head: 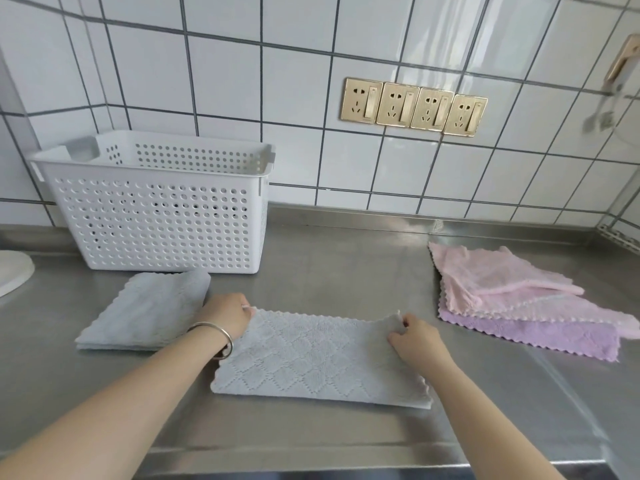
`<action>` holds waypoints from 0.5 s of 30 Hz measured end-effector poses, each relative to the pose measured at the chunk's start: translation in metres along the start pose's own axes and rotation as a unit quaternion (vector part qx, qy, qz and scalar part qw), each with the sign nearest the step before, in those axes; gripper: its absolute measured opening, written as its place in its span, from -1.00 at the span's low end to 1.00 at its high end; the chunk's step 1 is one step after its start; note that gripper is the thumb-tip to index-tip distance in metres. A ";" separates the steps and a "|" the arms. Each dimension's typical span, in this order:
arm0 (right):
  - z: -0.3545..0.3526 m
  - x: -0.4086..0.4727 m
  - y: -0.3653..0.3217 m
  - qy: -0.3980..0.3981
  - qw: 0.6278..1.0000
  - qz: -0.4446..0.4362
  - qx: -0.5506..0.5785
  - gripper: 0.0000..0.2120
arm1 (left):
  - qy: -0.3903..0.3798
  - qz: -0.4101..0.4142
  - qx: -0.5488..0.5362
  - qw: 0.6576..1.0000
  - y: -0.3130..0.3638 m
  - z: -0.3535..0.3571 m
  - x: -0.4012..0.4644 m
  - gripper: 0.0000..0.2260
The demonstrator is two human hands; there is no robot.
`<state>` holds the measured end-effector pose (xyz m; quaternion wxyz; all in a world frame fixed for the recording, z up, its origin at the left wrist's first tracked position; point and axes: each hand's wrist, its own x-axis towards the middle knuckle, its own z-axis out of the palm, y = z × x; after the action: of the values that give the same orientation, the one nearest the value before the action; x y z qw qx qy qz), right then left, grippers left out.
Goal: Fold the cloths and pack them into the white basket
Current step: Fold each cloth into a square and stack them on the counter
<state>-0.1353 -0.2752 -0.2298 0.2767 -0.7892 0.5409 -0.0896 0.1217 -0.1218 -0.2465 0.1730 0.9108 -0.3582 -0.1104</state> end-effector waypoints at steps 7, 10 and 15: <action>-0.002 -0.030 0.003 0.077 0.996 0.036 0.029 -0.45 | 0.116 0.128 0.136 0.976 0.030 0.006 -0.039 -0.55; 0.001 -0.045 0.007 0.062 0.996 0.061 0.035 -0.43 | -0.062 0.228 0.144 0.961 0.058 0.018 -0.055 -0.32; 0.003 -0.062 0.014 0.017 0.994 0.093 0.057 -0.36 | -0.143 0.326 0.199 0.913 0.074 0.041 -0.064 0.06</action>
<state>-0.1701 -0.2220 -0.2295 0.3193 -0.7166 0.6106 -0.1082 0.0164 -0.1376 -0.2503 -0.0387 0.7332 -0.6709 -0.1037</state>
